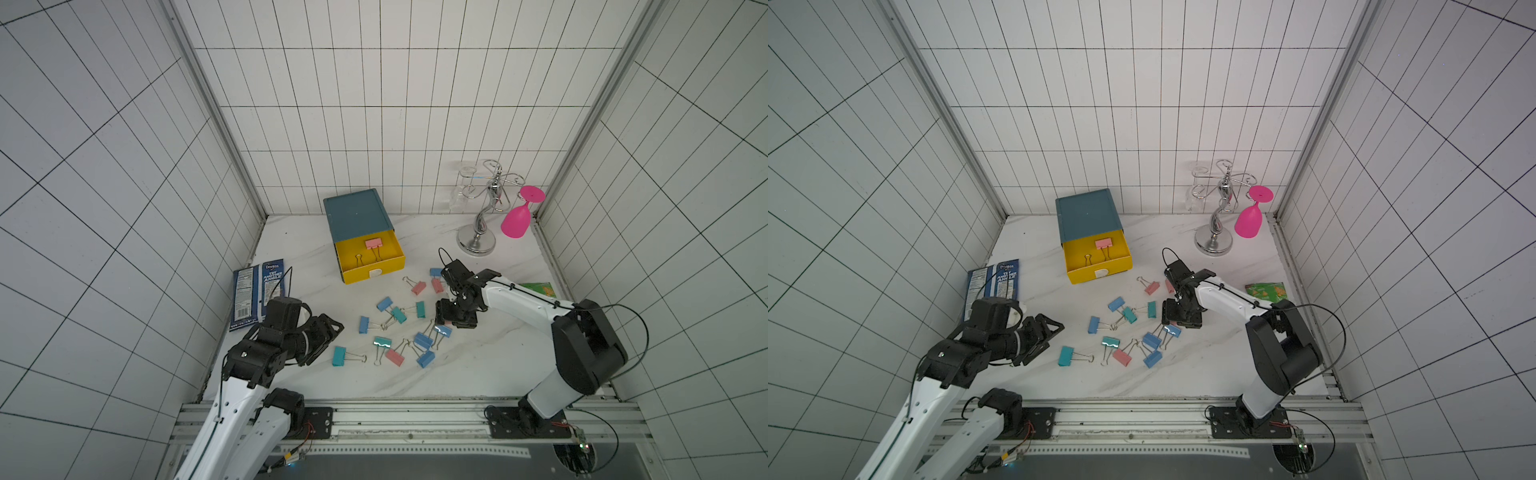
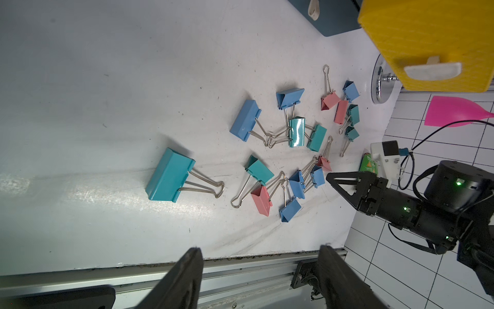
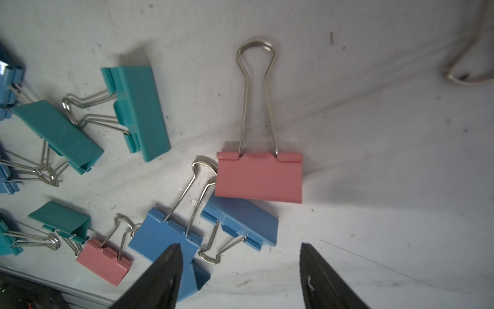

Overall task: Put the binder clips in the drawer according to color
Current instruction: Adjust the binder clip at the center of the board, then pick up the binder clip at the center of the board.

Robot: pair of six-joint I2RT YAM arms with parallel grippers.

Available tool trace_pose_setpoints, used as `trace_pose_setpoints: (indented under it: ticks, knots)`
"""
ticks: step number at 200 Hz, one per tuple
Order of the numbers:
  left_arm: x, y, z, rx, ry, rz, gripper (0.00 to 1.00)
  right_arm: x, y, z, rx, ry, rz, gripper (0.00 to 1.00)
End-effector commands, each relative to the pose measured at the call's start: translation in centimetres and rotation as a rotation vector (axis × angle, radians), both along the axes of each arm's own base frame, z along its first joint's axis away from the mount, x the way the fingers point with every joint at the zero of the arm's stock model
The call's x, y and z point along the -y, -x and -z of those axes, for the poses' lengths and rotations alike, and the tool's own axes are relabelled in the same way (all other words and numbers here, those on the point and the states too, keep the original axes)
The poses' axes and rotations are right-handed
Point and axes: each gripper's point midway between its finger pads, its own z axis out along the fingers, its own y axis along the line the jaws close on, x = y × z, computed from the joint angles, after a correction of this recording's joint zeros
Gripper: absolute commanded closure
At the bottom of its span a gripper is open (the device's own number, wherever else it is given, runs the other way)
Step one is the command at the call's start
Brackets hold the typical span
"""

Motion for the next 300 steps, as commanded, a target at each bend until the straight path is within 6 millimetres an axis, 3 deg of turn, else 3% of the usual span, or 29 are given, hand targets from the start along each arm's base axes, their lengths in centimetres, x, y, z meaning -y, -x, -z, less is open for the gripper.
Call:
trace_pose_setpoints:
  ticks: [1, 36, 73, 111, 151, 185, 236, 300]
  knots:
    - [-0.4, -0.2, -1.3, 0.045, -0.018, 0.009, 0.28, -1.6, -1.2, 0.0, 0.001, -0.054, -0.005, 0.29]
    - [-0.8, -0.1, -1.4, 0.046, -0.027, 0.007, 0.28, -2.6, -0.7, 0.8, -0.026, -0.049, -0.031, 0.29]
    - [-1.1, -0.2, -1.4, 0.047, -0.030, 0.000, 0.27, -4.5, 1.6, 1.2, -0.063, -0.084, -0.059, 0.29]
    - [-1.1, -0.5, -1.2, 0.040, -0.027, -0.003, 0.27, -4.9, 2.6, 0.1, -0.044, -0.117, -0.057, 0.29]
    - [-0.8, -0.7, -1.2, 0.039, -0.017, 0.002, 0.27, -4.0, 0.6, -2.8, 0.075, -0.051, -0.088, 0.28]
    - [-0.8, -0.9, -1.5, 0.048, -0.010, 0.000, 0.27, -2.0, -0.4, -4.3, 0.130, 0.067, -0.106, 0.27]
    - [-0.8, -0.7, -1.5, 0.050, -0.011, -0.002, 0.27, 0.9, -1.1, -3.4, 0.124, 0.222, -0.119, 0.23]
    - [-0.9, -0.4, -1.4, 0.047, -0.005, -0.011, 0.27, 1.5, -0.9, -1.2, 0.072, 0.267, -0.147, 0.20]
